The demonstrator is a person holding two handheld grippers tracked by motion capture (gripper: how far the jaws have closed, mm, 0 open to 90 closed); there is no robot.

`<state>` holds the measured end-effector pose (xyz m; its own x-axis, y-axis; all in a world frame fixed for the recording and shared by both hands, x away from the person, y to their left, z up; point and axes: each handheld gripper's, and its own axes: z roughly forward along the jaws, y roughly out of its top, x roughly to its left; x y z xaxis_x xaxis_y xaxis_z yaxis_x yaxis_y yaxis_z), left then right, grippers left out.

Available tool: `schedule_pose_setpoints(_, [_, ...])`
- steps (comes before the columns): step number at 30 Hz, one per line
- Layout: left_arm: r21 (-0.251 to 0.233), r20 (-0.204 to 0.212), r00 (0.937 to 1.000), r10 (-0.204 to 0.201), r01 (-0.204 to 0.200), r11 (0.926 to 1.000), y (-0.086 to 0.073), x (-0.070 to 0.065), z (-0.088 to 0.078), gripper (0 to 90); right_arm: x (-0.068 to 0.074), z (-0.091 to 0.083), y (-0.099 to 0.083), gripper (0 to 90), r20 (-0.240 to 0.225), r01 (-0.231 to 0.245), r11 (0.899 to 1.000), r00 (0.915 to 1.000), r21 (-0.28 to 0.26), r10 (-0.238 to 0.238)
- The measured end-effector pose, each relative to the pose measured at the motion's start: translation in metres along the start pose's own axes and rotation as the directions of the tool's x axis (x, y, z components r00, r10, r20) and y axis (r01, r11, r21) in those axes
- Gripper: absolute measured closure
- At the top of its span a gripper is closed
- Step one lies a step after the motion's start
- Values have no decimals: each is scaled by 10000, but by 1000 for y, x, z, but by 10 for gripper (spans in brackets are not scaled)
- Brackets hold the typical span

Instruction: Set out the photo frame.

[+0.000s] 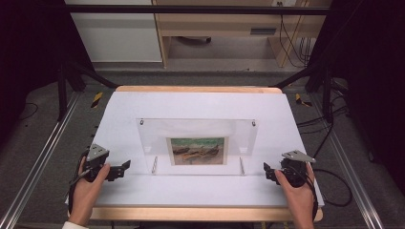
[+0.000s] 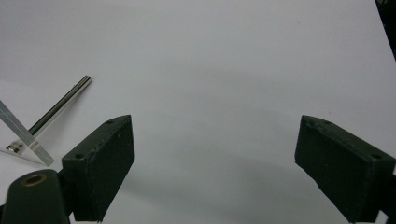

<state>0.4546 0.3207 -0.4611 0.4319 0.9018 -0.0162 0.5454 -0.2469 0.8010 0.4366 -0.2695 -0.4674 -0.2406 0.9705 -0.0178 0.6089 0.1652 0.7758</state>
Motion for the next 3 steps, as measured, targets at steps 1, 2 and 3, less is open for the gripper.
schedule_pose_setpoints(1, [0,0,10000,0,0,10000,0,0,0,47,0,0,0,125,0,0,10000,10000,0,0])
schedule_pose_setpoints(2, [35,58,10000,7,-8,10000,-1,-1,2,47,0,0,-1,131,14,-46,10000,10000,20,46])
schedule_pose_setpoints(3, [35,58,10000,7,-8,10000,-1,-1,2,47,0,0,-1,131,14,-46,10000,10000,20,46])
